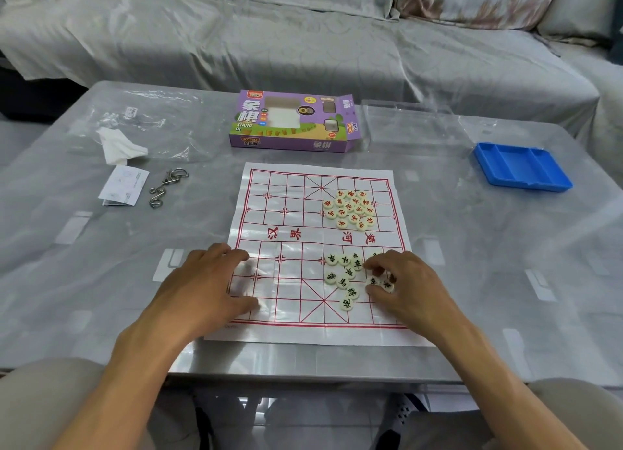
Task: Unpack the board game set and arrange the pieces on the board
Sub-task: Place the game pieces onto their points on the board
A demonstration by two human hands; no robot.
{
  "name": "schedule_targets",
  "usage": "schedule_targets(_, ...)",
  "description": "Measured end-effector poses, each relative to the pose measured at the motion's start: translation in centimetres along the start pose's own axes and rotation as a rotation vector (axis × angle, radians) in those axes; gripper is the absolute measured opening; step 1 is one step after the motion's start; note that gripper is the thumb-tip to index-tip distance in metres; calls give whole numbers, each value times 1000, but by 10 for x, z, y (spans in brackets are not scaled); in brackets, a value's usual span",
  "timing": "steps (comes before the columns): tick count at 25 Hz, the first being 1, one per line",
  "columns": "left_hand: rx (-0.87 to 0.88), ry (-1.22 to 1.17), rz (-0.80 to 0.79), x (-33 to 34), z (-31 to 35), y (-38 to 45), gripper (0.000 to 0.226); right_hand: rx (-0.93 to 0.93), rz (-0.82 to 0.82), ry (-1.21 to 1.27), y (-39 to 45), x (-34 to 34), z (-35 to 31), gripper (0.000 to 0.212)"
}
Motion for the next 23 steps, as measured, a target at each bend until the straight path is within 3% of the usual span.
schedule_targets(5,-117,-47,-2,0,-16,-2,70,-76,133,255,15,-2,-61,22)
schedule_targets(10,-121,8,1,3,-18,-1,67,-236,61,289,63,57,-156,25)
schedule_targets(17,-110,4,14,4,-23,-2,71,-188,66,254,80,89,-158,38)
schedule_targets(23,-103,-19,36,6,-22,-3,71,-196,97,245,53,72,-156,41)
Point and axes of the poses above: each hand's wrist, its own y-axis towards the middle knuckle, its own x-axis out of the palm, z = x × y, the point moved 6 cm from there along y, towards the middle knuckle, and after that the axes turned 2 degrees about -z, right-handed, at the moved point
